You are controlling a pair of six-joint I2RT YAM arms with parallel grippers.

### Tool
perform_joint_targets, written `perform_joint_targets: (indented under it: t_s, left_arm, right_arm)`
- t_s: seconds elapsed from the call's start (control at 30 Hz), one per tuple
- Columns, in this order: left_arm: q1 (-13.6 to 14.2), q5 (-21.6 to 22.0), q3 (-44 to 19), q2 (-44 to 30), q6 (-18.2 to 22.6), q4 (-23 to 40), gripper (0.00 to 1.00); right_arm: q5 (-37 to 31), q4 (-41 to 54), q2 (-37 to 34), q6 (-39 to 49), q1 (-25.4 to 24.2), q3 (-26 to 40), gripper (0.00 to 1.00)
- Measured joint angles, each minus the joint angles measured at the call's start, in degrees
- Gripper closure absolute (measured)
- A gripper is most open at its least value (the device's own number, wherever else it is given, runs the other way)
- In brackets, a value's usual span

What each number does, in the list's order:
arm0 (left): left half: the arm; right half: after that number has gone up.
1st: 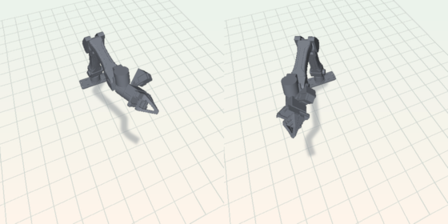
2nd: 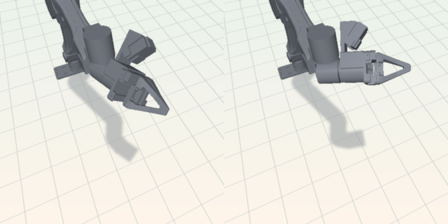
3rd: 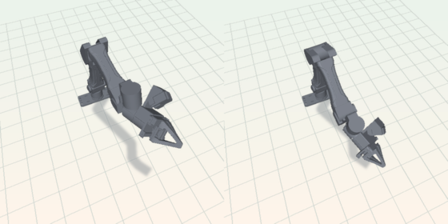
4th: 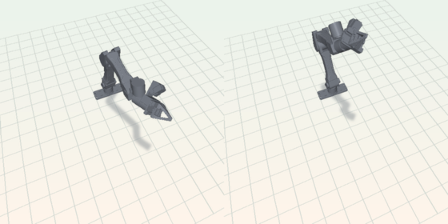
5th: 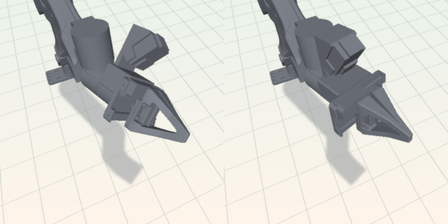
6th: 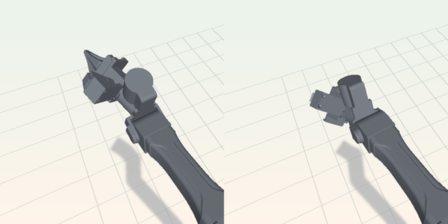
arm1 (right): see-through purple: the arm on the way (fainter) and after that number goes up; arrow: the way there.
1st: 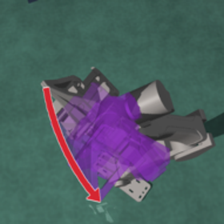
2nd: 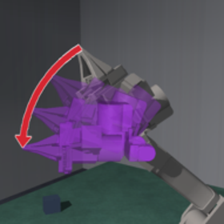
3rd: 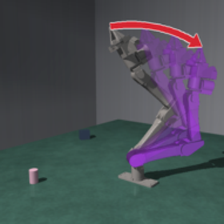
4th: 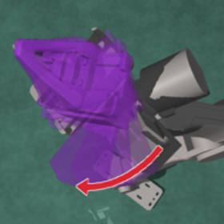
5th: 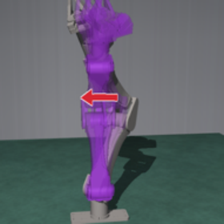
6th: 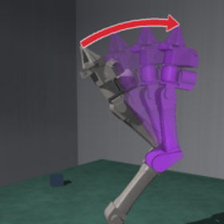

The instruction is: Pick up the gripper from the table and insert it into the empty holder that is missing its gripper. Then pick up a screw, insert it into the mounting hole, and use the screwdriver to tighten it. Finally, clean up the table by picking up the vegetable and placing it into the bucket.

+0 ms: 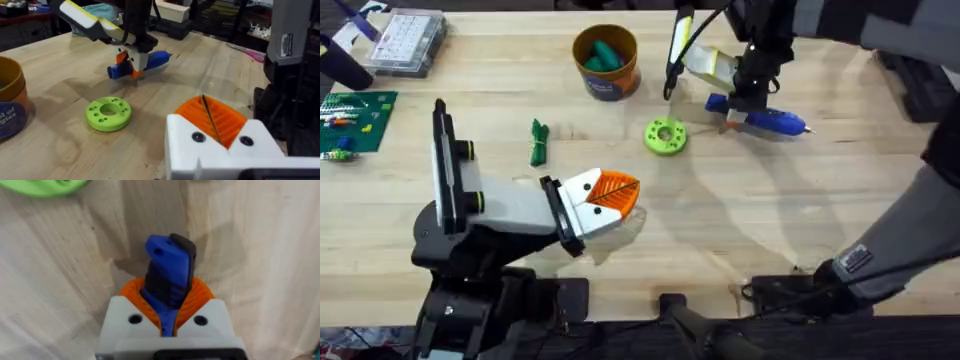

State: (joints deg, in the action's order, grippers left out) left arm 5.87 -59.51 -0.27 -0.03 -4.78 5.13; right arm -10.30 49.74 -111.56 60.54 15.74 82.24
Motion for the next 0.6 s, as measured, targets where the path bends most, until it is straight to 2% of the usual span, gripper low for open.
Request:
perform_joint_targets:
  t_s: [0.23,0.27,0.3,0.33,0.43,0.47,0.5,0.53,0.6]
  left_arm:
    - [0.0,0.2,0.0,0.0,0.0,0.0,0.991]
    - [0.0,0.2,0.0,0.0,0.0,0.0,0.991]
    - [0.0,0.2,0.0,0.0,0.0,0.0,0.980]
    - [0.0,0.2,0.0,0.0,0.1,-0.1,0.912]
    - [0.0,0.4,0.0,0.0,0.0,-0.1,0.449]
    - [0.0,0.4,0.0,0.0,0.0,-0.1,0.279]
    - [0.0,0.4,0.0,0.0,0.0,-0.1,0.119]
    - [0.0,0.4,0.0,0.0,-0.2,0.0,0.049]
    - [0.0,0.4,0.0,0.0,-0.2,-0.1,0.017]
  right_arm:
    - [-0.2,-0.2,-1.6,0.4,-0.7,0.0,0.908]
    - [-0.2,-0.3,-1.6,0.5,-0.7,0.0,0.865]
    - [-0.2,-0.2,-1.6,0.5,-0.7,0.0,0.754]
    - [-0.4,-0.1,-1.6,0.6,-0.6,0.0,0.606]
    - [-0.9,0.4,-1.6,0.8,-0.6,0.3,0.153]
    - [-0.9,0.8,-1.6,1.1,-0.6,0.5,0.046]
    - [-1.0,1.7,-1.5,1.0,-0.6,0.6,0.016]
    - [-1.0,2.7,-1.3,1.0,-0.6,0.6,0.010]
    - [-1.0,4.5,-0.5,1.0,-0.5,0.7,0.007]
